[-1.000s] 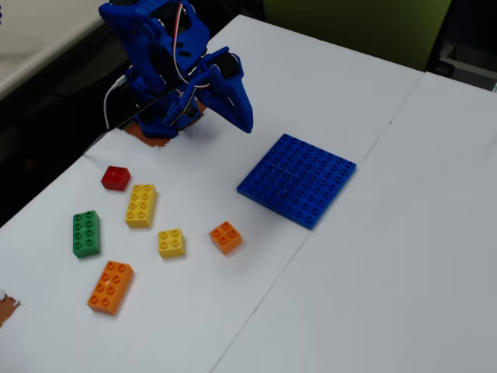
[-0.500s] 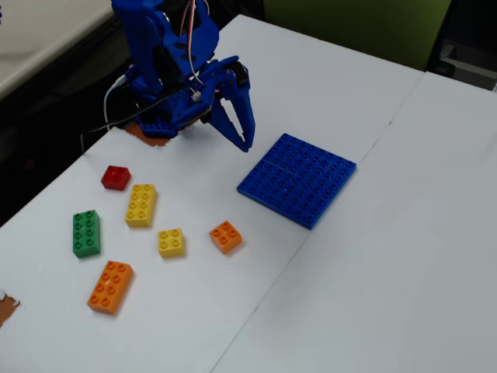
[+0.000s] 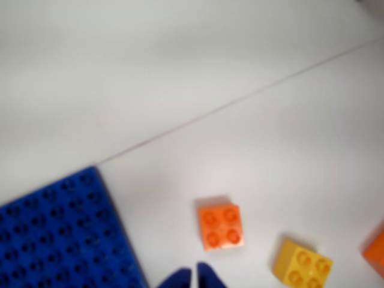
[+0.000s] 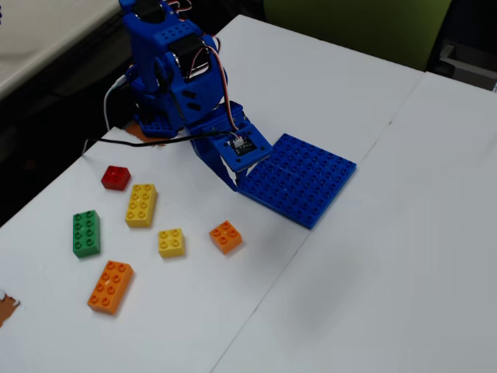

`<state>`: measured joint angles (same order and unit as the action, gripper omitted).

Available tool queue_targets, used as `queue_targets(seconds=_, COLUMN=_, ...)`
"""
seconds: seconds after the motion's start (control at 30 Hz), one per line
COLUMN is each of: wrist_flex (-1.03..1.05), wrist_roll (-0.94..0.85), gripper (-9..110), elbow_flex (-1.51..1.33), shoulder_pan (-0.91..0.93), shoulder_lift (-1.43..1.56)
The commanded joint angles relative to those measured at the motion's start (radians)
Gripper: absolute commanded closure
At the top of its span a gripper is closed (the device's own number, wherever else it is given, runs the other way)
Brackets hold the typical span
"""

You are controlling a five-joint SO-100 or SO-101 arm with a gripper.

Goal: Pick up the 2x2 orange block and go up the 8x8 blue block.

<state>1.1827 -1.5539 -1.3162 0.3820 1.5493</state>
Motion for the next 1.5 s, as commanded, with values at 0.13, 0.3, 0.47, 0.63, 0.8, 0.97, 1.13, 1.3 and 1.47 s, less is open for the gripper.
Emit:
queue_targets(seconds=0.13, wrist_flex=0.138, wrist_roll=-0.083, gripper=95, elbow_flex=0.215, shoulder_pan=0.060, shoulder_lift=-0.098)
queue_targets(seconds=0.3, wrist_flex=0.169, wrist_roll=-0.140, gripper=93, elbow_flex=0.265, shoulder_pan=0.077, shoulder_lift=-0.158)
queue_targets(seconds=0.47, wrist_flex=0.170, wrist_roll=-0.169, gripper=90, elbow_flex=0.311, shoulder_pan=0.081, shoulder_lift=-0.219)
queue_targets(seconds=0.63, wrist_flex=0.166, wrist_roll=-0.170, gripper=90, elbow_flex=0.333, shoulder_pan=0.097, shoulder_lift=-0.259)
queue_targets(seconds=0.8, wrist_flex=0.166, wrist_roll=-0.213, gripper=85, elbow_flex=0.350, shoulder_pan=0.120, shoulder_lift=-0.304)
queue_targets(seconds=0.97, wrist_flex=0.161, wrist_roll=-0.284, gripper=79, elbow_flex=0.367, shoulder_pan=0.135, shoulder_lift=-0.351)
queue_targets(seconds=1.13, wrist_flex=0.176, wrist_roll=-0.368, gripper=73, elbow_flex=0.367, shoulder_pan=0.149, shoulder_lift=-0.385)
queue_targets(seconds=1.3, wrist_flex=0.164, wrist_roll=-0.416, gripper=71, elbow_flex=0.367, shoulder_pan=0.158, shoulder_lift=-0.434)
queue_targets(seconds=1.47, wrist_flex=0.109, wrist_roll=-0.425, gripper=70, elbow_flex=0.367, shoulder_pan=0.170, shoulder_lift=-0.485)
